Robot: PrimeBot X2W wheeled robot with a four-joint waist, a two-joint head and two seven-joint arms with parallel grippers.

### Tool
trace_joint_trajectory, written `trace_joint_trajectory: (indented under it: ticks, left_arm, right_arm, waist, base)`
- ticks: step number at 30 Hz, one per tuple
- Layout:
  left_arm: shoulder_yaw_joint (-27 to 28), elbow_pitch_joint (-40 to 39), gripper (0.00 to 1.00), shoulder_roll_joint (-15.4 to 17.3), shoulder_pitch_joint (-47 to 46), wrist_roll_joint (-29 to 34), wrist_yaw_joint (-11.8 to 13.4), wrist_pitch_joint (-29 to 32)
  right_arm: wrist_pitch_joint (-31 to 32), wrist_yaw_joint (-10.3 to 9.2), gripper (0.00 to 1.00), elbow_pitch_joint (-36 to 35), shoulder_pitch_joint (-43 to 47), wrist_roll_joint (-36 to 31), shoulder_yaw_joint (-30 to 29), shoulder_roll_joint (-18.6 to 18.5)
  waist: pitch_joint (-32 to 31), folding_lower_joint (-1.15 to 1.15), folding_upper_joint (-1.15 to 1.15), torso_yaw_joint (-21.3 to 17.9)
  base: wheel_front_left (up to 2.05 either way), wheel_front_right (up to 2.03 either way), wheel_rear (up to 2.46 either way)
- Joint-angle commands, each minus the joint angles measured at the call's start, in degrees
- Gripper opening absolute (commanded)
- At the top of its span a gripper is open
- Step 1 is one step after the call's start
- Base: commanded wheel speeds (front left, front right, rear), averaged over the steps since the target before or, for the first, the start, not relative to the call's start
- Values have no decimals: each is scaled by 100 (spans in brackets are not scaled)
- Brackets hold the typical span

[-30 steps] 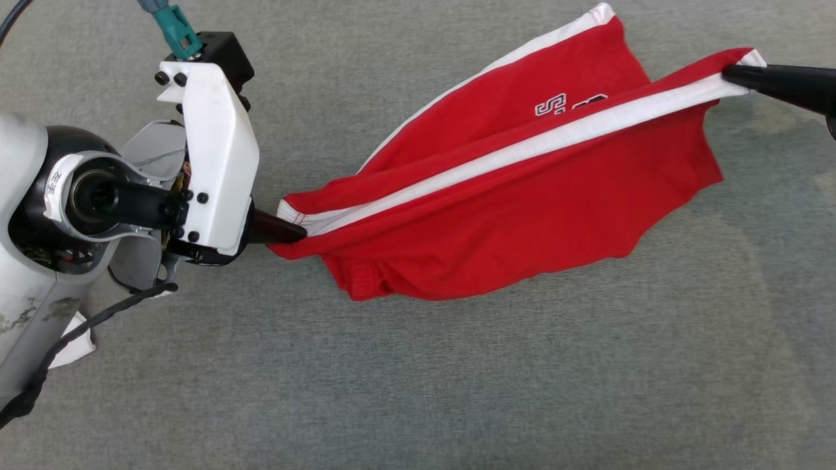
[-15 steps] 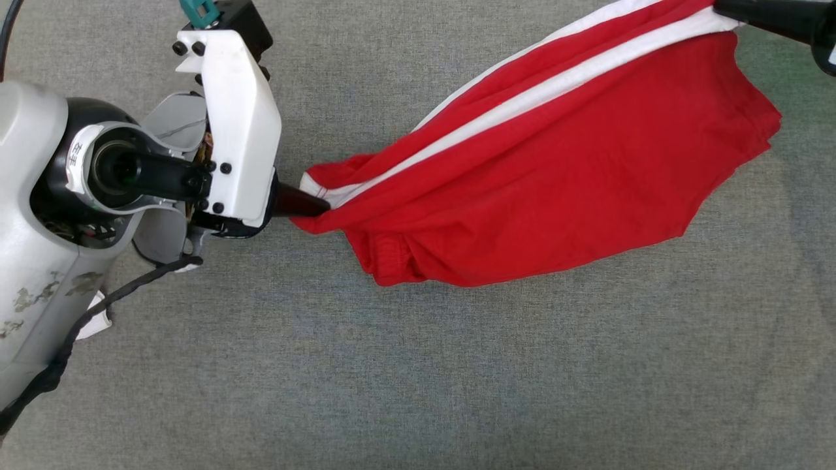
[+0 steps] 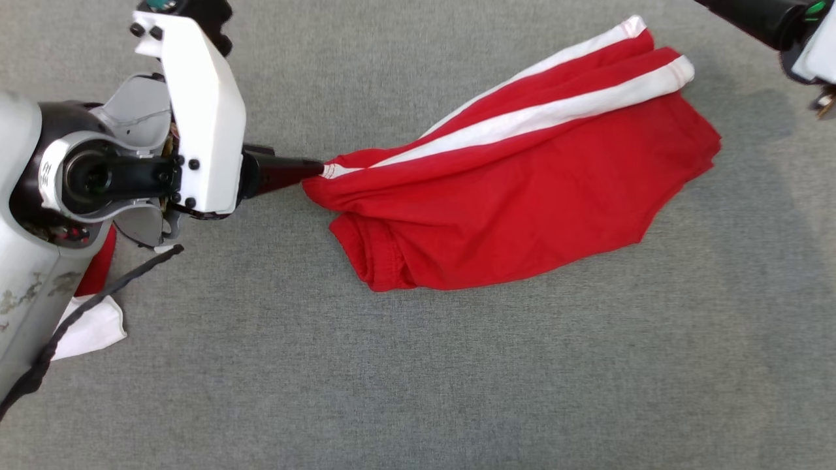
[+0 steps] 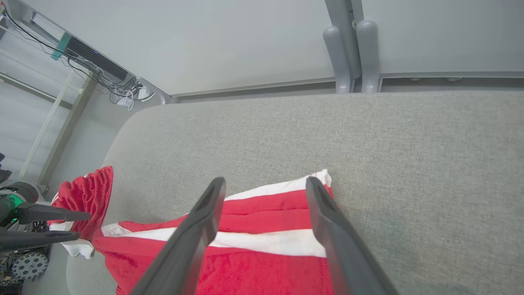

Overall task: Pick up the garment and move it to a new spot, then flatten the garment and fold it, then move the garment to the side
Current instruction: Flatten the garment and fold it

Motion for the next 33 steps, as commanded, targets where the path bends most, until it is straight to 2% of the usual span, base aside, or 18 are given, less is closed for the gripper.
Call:
trace_joint_trajectory:
  ticks: [1, 2, 3, 8, 13, 17, 22, 28, 33]
  left_arm:
    - [107, -10, 100, 12, 166, 143, -186, -392]
    - [141, -17, 100, 26, 247, 220, -273, -618]
    - [141, -17, 100, 26, 247, 220, -273, -618]
    - [397, -109, 100, 89, 686, 713, -565, -1904]
    - [658, -253, 100, 63, 1283, 1490, -537, -3580]
    - [735, -351, 100, 15, 1911, 2223, -360, -4965]
    - [859, -436, 100, -186, 2771, 2716, 20, -6321]
    - [976, -451, 100, -555, 3670, 2968, 418, -7569]
    - [908, -352, 100, -940, 4060, 2884, 448, -8079]
  right_arm:
    - [-536, -2, 100, -254, 239, -149, -96, -23]
    - [-810, -2, 100, -411, 361, -222, -134, -33]
    - [-810, -2, 100, -411, 361, -222, -134, -33]
    - [-2242, -2, 100, -787, 945, -631, -288, -131]
    - [-3436, -2, 100, -783, 1560, -990, -293, -203]
    - [-4070, -2, 100, -736, 2091, -1016, -283, -206]
    - [-4325, -2, 100, -551, 2676, -1012, -247, -232]
    - [-4299, -2, 100, -83, 3016, -917, -206, -74]
    - [-3665, -2, 100, 450, 2985, -557, -138, 16]
  waist:
    - [-246, 0, 0, -59]
    - [-319, 0, 0, -69]
    - [-319, 0, 0, -69]
    - [-666, 0, 0, -95]
    - [-1001, 0, 0, -65]
    - [-1242, 0, 0, 2]
    - [-1462, 0, 0, 120]
    - [-1528, 0, 0, 288]
    - [-1384, 0, 0, 545]
  base:
    - [0, 0, 0]
    - [0, 0, 0]
    - [0, 0, 0]
    - [0, 0, 0]
    - [0, 0, 0]
    - [0, 0, 0]
    - [0, 0, 0]
    - [0, 0, 0]
    - [0, 0, 0]
